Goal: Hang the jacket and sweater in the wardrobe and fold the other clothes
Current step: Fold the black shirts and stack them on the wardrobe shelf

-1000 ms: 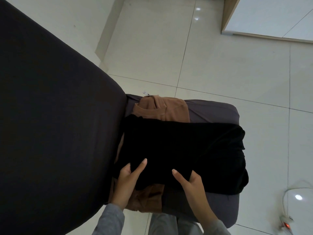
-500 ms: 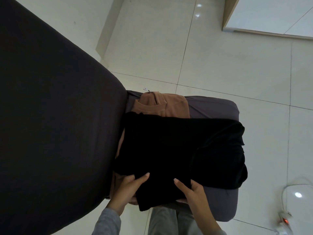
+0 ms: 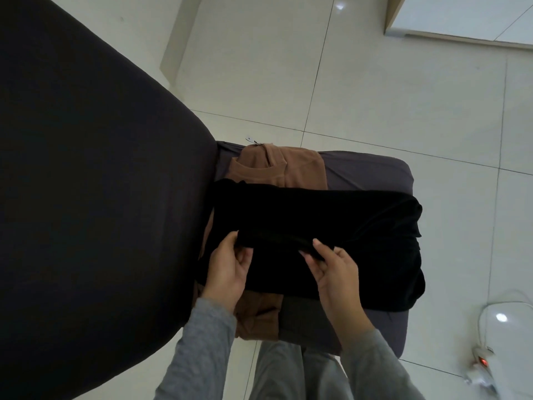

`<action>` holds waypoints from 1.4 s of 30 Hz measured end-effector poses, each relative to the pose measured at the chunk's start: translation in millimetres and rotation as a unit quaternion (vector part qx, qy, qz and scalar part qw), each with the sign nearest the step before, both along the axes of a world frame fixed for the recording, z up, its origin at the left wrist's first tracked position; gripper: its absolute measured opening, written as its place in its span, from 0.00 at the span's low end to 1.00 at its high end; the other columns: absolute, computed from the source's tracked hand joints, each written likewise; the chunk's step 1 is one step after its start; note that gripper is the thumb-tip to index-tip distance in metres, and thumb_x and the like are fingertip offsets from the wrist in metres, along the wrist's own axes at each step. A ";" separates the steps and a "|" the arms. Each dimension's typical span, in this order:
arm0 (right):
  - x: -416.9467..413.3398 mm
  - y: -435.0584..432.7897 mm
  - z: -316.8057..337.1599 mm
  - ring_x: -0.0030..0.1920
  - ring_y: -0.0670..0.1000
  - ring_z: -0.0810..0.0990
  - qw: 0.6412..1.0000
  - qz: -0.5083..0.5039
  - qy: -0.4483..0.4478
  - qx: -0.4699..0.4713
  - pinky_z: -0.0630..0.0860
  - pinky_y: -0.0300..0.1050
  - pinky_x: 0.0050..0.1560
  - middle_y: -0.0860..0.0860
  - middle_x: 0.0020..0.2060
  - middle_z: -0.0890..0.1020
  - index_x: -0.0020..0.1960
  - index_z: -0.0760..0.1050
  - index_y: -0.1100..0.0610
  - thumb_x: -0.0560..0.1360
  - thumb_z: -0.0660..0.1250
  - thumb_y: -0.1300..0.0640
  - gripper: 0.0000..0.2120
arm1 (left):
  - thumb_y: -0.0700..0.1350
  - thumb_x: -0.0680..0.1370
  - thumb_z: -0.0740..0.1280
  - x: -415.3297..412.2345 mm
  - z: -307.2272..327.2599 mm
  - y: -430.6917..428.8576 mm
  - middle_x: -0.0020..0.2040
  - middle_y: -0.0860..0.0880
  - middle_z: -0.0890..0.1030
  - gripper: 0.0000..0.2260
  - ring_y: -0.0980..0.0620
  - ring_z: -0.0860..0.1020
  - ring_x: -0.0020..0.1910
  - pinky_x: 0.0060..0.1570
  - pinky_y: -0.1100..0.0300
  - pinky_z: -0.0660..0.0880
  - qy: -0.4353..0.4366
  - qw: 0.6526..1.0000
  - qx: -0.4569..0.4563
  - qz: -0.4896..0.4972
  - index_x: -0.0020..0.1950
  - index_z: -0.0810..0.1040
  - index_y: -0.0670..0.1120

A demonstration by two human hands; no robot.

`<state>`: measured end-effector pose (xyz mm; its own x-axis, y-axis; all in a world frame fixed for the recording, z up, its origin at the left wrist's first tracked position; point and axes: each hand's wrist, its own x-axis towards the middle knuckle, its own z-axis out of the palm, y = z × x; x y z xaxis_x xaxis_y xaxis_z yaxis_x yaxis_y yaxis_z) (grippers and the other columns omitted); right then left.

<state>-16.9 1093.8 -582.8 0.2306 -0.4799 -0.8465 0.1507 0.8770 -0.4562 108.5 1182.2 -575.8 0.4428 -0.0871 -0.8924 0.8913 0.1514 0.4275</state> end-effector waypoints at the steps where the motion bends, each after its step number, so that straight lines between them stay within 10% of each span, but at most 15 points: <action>1: 5.5 -5.1 -0.4 0.39 0.51 0.84 1.000 -0.017 -0.018 0.002 0.80 0.36 0.37 0.55 0.39 0.81 0.40 0.71 0.60 0.75 0.64 0.68 0.07 | 0.37 0.79 0.61 2.5 -0.1 -5.9 0.36 0.48 0.78 0.10 0.57 0.79 0.33 0.31 0.68 0.76 -0.007 1.000 -0.006 0.021 0.40 0.78 0.44; 7: 24.1 -19.0 -10.1 0.56 0.52 0.81 0.983 0.066 -0.023 -0.168 0.77 0.46 0.59 0.58 0.53 0.81 0.55 0.73 0.61 0.77 0.62 0.68 0.09 | 0.39 0.81 0.57 0.5 -17.5 -20.0 0.56 0.48 0.80 0.10 0.54 0.78 0.57 0.57 0.63 0.74 -0.285 0.941 0.082 -0.164 0.57 0.75 0.44; 10: 24.4 -15.9 -21.5 0.61 0.45 0.76 0.877 0.253 0.090 -0.399 0.71 0.43 0.64 0.50 0.56 0.80 0.57 0.75 0.56 0.76 0.65 0.66 0.12 | 0.42 0.81 0.58 2.8 -37.4 -13.7 0.65 0.55 0.73 0.13 0.61 0.68 0.67 0.67 0.68 0.63 -0.498 0.767 0.146 -0.377 0.64 0.74 0.48; 14: 28.2 -17.0 -52.4 0.76 0.46 0.51 0.641 0.495 0.193 -0.554 0.48 0.43 0.74 0.46 0.73 0.64 0.72 0.65 0.52 0.80 0.55 0.50 0.22 | 0.58 0.80 0.44 22.1 -76.0 -8.1 0.76 0.55 0.47 0.26 0.57 0.42 0.75 0.74 0.58 0.42 -0.549 0.497 0.219 -0.636 0.76 0.50 0.51; 17: 27.1 -24.9 -68.7 0.75 0.46 0.37 0.539 0.570 0.286 -0.551 0.33 0.49 0.72 0.42 0.76 0.47 0.76 0.52 0.46 0.77 0.40 0.40 0.29 | 0.63 0.77 0.36 42.7 -86.0 -5.8 0.75 0.52 0.39 0.30 0.57 0.36 0.74 0.72 0.60 0.35 -0.527 0.483 0.288 -0.637 0.75 0.40 0.50; 23: 14.4 -47.2 -86.2 0.76 0.48 0.42 0.469 0.579 0.363 -0.559 0.32 0.52 0.72 0.46 0.77 0.49 0.77 0.49 0.49 0.79 0.42 0.39 0.28 | 0.64 0.76 0.33 70.0 -92.5 -7.0 0.77 0.46 0.40 0.34 0.53 0.36 0.75 0.71 0.59 0.33 -0.509 0.440 0.370 -0.641 0.77 0.42 0.46; 30: -20.2 -68.2 -86.7 0.76 0.47 0.45 0.508 0.519 0.422 -0.543 0.33 0.49 0.73 0.47 0.76 0.52 0.76 0.52 0.50 0.79 0.45 0.42 0.28 | 0.58 0.79 0.42 60.8 -86.2 -17.5 0.78 0.44 0.46 0.30 0.53 0.39 0.75 0.74 0.56 0.39 -0.512 0.505 0.394 -0.571 0.77 0.51 0.43; 37: -81.4 -90.3 -77.9 0.75 0.52 0.57 0.824 0.212 0.409 -0.329 0.53 0.44 0.72 0.54 0.75 0.60 0.75 0.57 0.58 0.82 0.53 0.51 0.24 | 0.50 0.81 0.54 -15.9 -68.9 -40.7 0.75 0.44 0.61 0.22 0.49 0.53 0.76 0.75 0.51 0.44 -0.637 0.456 0.220 -0.581 0.72 0.64 0.42; 42: -114.9 -127.7 -90.4 0.53 0.60 0.75 0.870 0.215 0.423 -0.129 0.68 0.50 0.52 0.58 0.48 0.78 0.49 0.75 0.63 0.81 0.51 0.46 0.22 | 0.49 0.79 0.61 -84.1 -78.9 -64.3 0.74 0.47 0.64 0.22 0.50 0.56 0.76 0.73 0.47 0.53 -0.643 0.404 0.119 -0.639 0.73 0.64 0.48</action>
